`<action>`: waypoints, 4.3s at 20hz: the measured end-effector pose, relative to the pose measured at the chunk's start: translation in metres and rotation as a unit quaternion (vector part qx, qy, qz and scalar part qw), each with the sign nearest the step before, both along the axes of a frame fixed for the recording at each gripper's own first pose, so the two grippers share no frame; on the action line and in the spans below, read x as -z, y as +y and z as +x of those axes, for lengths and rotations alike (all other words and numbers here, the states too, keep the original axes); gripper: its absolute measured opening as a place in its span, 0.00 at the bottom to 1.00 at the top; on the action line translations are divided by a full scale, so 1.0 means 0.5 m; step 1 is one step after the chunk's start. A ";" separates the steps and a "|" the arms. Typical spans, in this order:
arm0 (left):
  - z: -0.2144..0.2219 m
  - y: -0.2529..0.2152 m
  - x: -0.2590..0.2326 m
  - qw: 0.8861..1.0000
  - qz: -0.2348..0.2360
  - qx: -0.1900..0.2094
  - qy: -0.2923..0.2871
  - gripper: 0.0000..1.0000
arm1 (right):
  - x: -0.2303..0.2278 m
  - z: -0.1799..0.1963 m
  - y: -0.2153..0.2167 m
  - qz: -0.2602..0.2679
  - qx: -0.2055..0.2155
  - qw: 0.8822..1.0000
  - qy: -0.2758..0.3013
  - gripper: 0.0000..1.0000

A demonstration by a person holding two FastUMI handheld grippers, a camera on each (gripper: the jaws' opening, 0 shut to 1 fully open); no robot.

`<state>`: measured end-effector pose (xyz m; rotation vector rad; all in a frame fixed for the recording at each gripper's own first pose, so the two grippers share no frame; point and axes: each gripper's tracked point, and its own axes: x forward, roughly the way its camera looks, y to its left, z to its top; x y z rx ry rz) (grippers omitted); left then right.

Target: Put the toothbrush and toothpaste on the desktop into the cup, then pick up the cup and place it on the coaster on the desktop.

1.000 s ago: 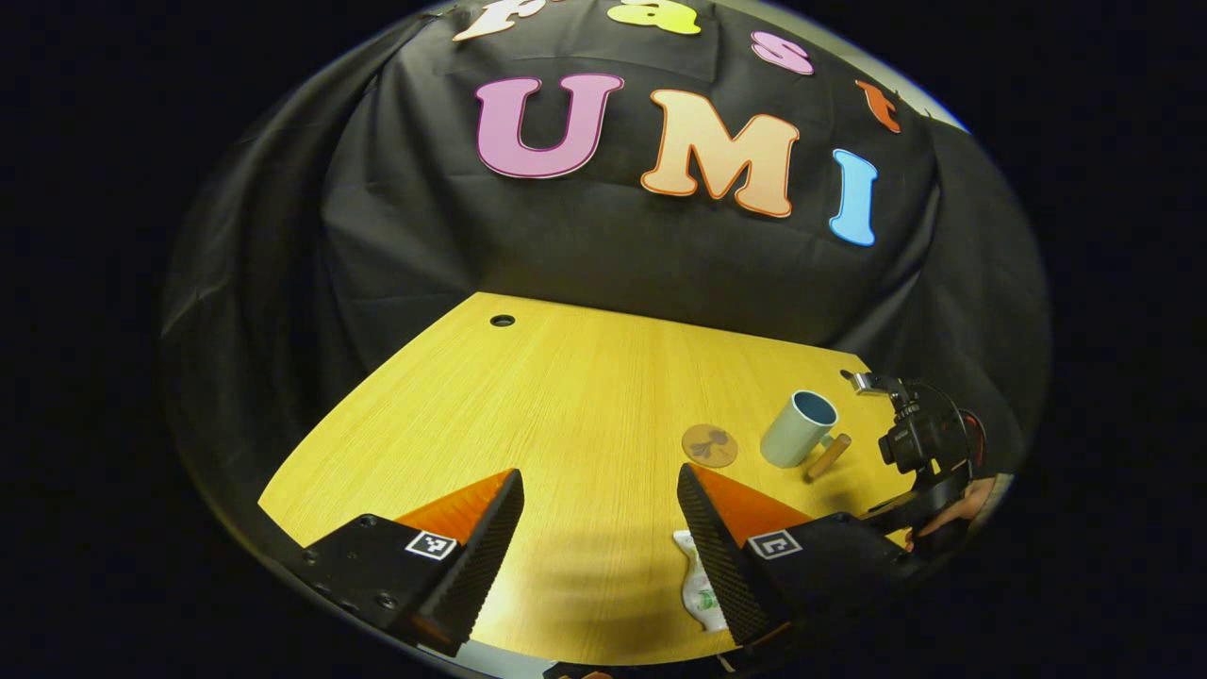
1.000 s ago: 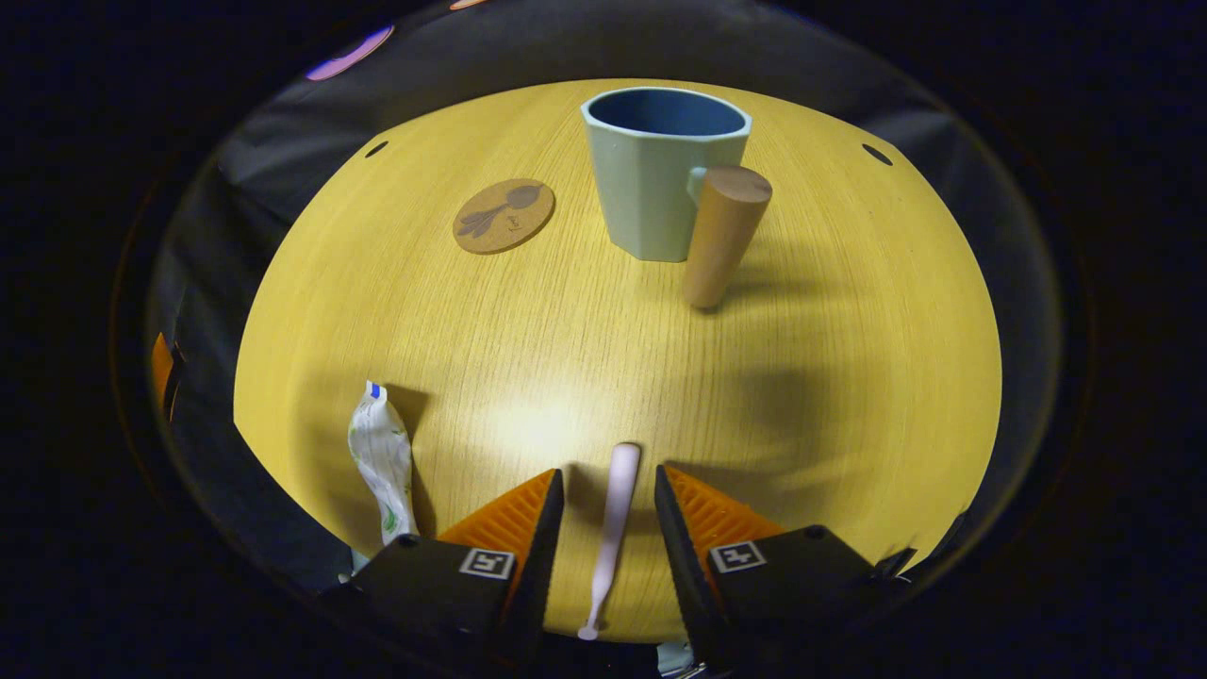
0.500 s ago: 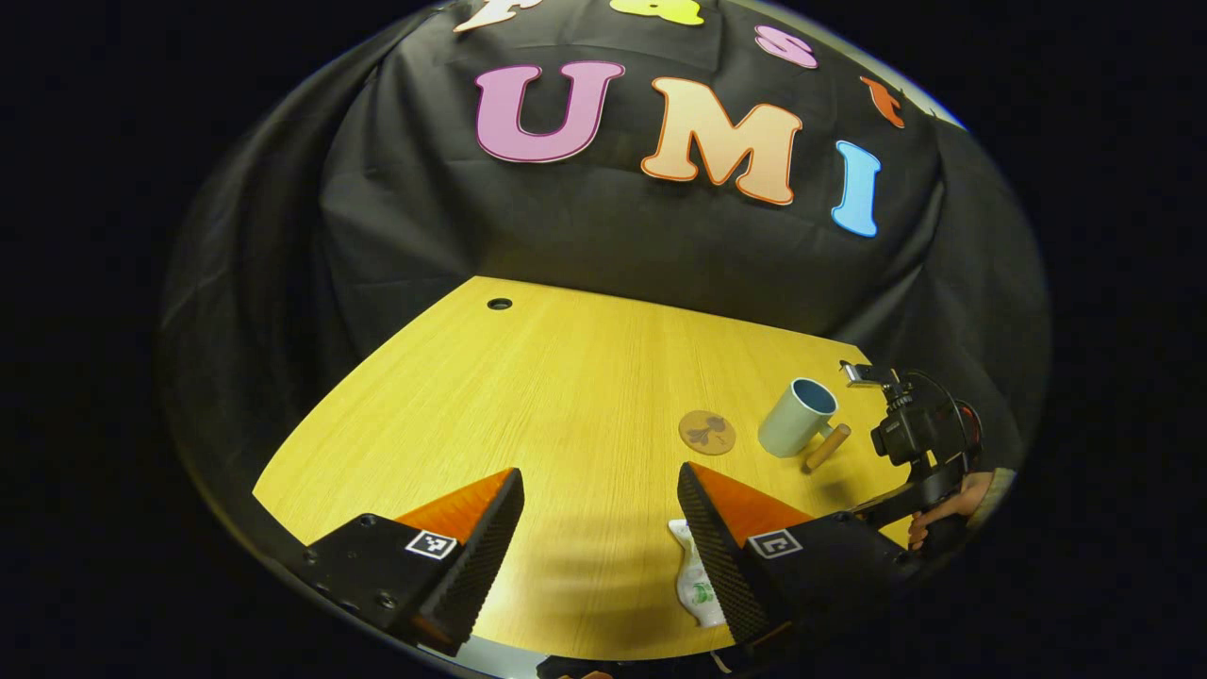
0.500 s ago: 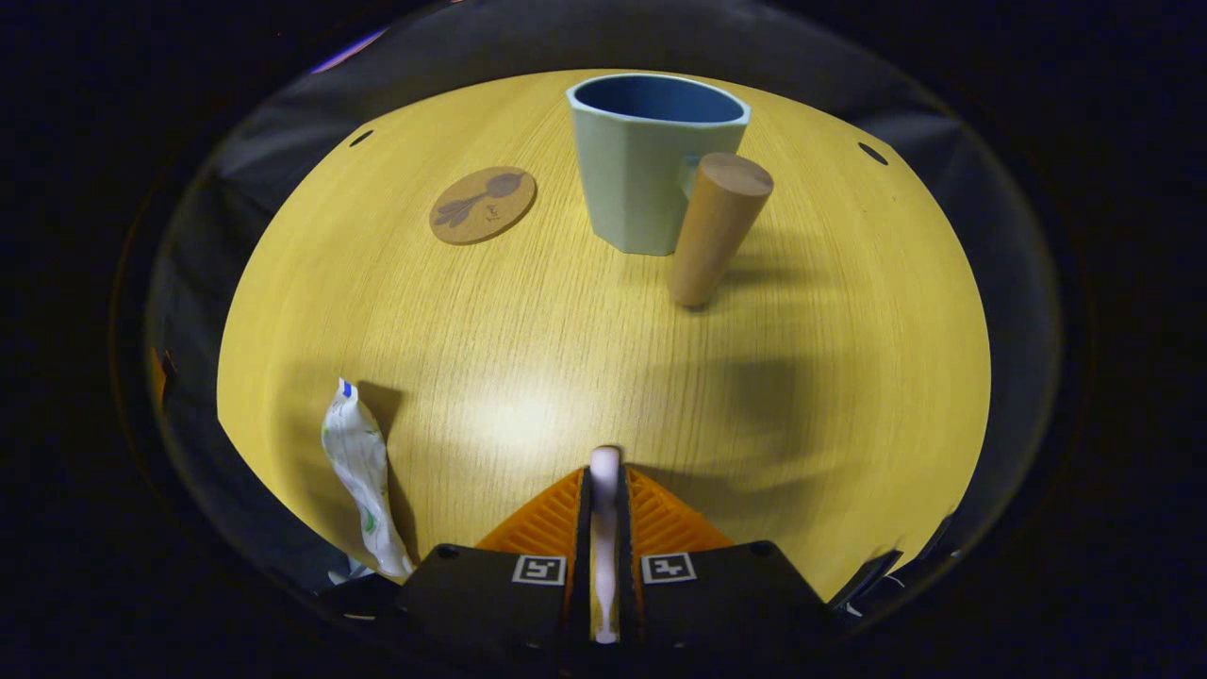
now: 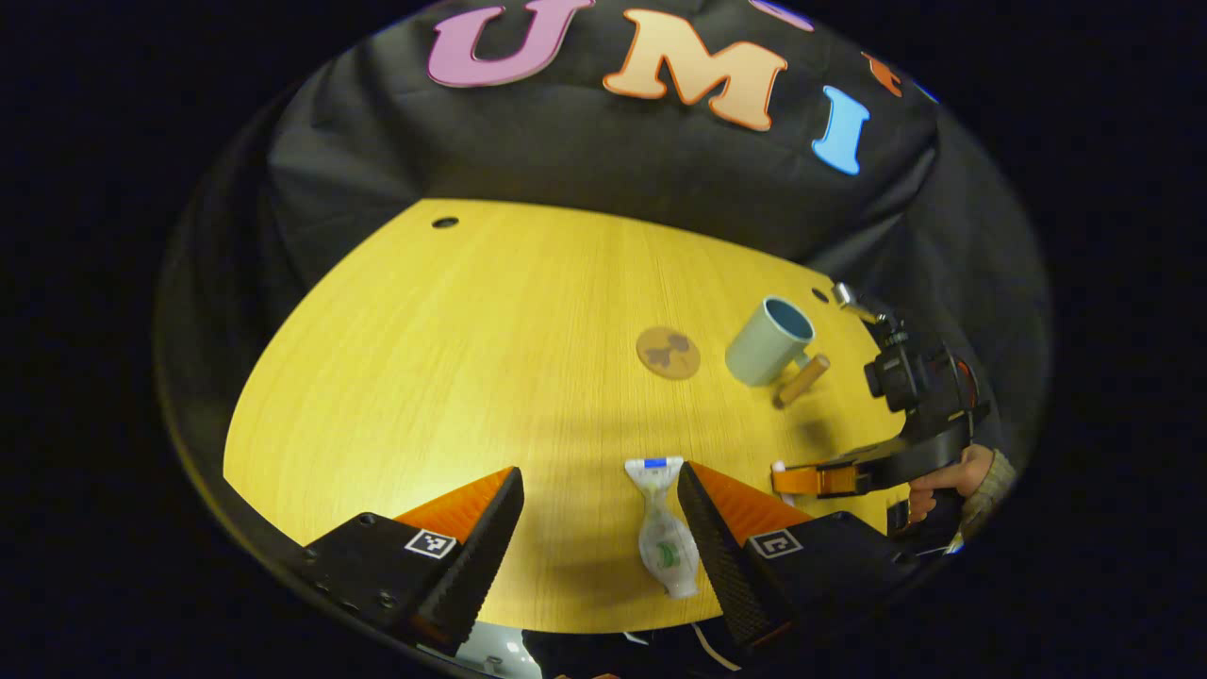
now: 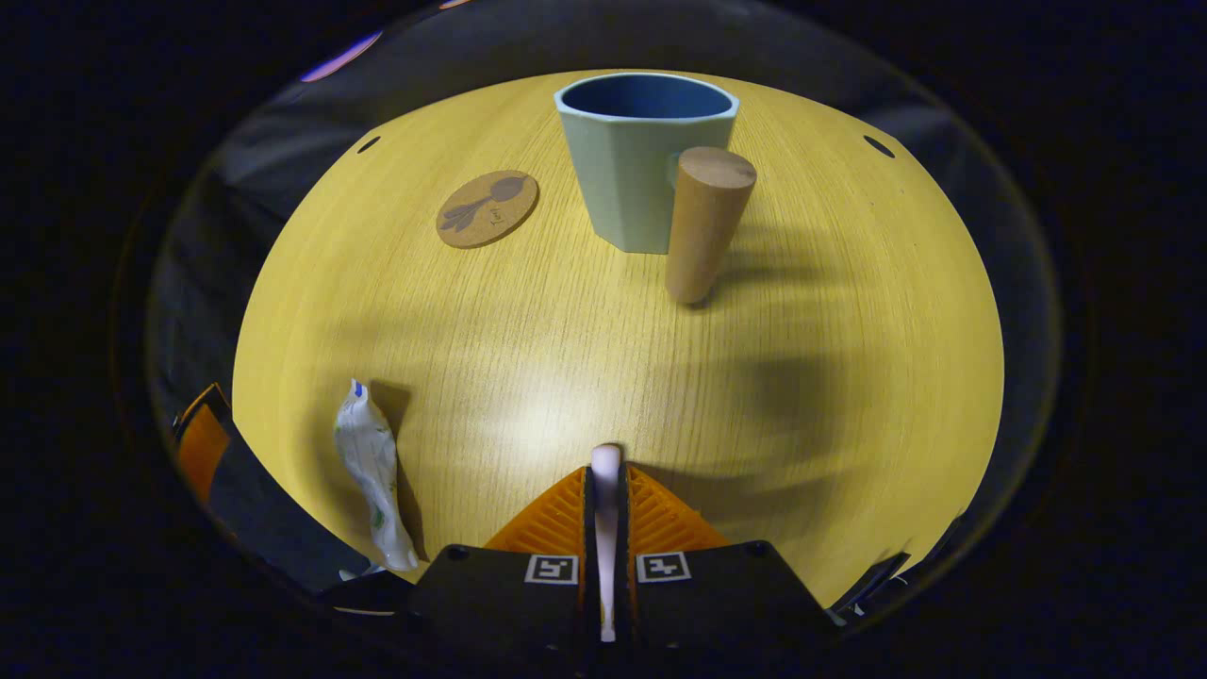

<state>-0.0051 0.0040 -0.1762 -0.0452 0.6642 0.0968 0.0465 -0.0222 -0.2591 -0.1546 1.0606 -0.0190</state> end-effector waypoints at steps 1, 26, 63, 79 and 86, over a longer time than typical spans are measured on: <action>0.000 -0.010 0.019 1.000 -0.006 0.000 0.021 0.95 | 0.000 -0.001 0.001 0.010 -0.001 1.000 -0.001 0.08; 0.068 -0.058 0.202 0.969 -0.011 -0.047 0.241 0.45 | -0.077 -0.111 -0.103 0.079 0.056 0.994 -0.051 0.08; 0.124 -0.183 -0.370 0.925 0.015 0.136 -0.355 0.00 | -0.638 0.294 0.029 0.166 -0.088 0.791 -0.582 0.07; 0.255 -0.332 -0.329 0.902 -0.006 0.214 -0.375 0.00 | -0.593 0.282 -0.121 0.108 -0.029 0.806 -0.581 0.98; 0.308 -0.387 -0.238 0.901 0.015 0.237 -0.364 0.01 | -0.585 0.184 -0.253 0.060 0.017 0.805 -0.590 0.98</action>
